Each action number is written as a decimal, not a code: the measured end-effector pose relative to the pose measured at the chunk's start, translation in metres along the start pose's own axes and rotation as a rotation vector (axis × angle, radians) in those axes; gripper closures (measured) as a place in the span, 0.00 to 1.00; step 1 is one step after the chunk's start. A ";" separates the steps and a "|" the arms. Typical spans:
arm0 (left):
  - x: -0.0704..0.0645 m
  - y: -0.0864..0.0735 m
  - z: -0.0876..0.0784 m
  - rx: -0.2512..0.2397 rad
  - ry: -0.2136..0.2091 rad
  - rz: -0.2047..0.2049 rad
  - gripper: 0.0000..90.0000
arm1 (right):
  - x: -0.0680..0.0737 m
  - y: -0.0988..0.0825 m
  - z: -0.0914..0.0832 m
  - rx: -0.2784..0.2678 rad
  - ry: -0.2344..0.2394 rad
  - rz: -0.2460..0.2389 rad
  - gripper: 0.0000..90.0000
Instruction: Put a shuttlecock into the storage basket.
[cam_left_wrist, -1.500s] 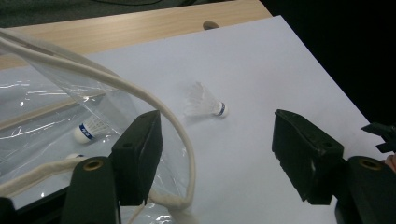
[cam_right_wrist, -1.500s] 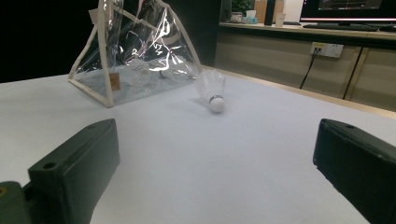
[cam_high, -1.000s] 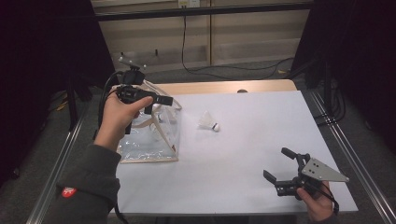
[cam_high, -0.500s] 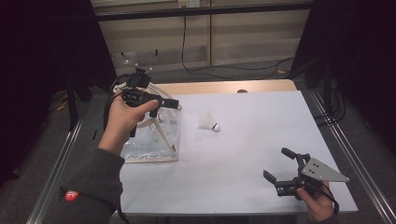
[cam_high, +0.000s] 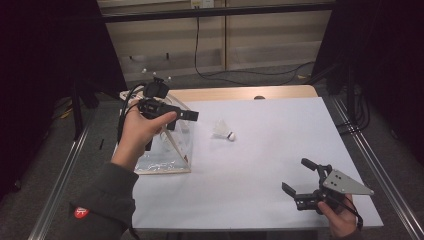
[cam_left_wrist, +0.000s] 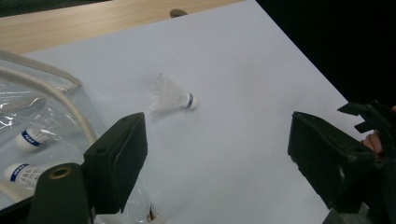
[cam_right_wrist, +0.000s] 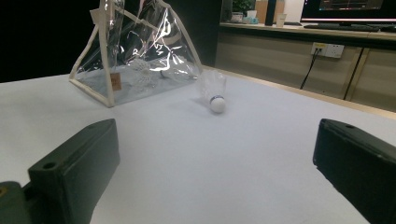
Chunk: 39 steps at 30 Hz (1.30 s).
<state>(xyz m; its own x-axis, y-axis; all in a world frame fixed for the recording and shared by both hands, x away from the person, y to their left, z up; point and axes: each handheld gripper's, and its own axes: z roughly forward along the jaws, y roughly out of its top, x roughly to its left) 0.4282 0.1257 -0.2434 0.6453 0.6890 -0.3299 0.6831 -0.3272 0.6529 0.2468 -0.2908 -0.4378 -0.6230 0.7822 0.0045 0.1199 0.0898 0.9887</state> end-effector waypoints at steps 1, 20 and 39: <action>-0.001 0.000 0.000 0.001 -0.001 0.005 0.22 | 0.000 0.000 0.000 -0.001 0.000 0.000 0.00; -0.006 -0.011 0.015 0.005 -0.032 0.011 0.20 | 0.000 0.000 0.000 0.001 0.001 -0.002 0.00; -0.009 -0.025 0.041 0.010 -0.066 0.002 0.18 | 0.000 0.000 0.000 0.000 0.002 -0.004 0.00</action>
<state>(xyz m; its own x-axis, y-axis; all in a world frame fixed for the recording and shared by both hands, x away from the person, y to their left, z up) 0.4188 0.1012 -0.2848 0.6677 0.6440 -0.3734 0.6849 -0.3350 0.6470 0.2467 -0.2903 -0.4378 -0.6249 0.7807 0.0010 0.1176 0.0929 0.9887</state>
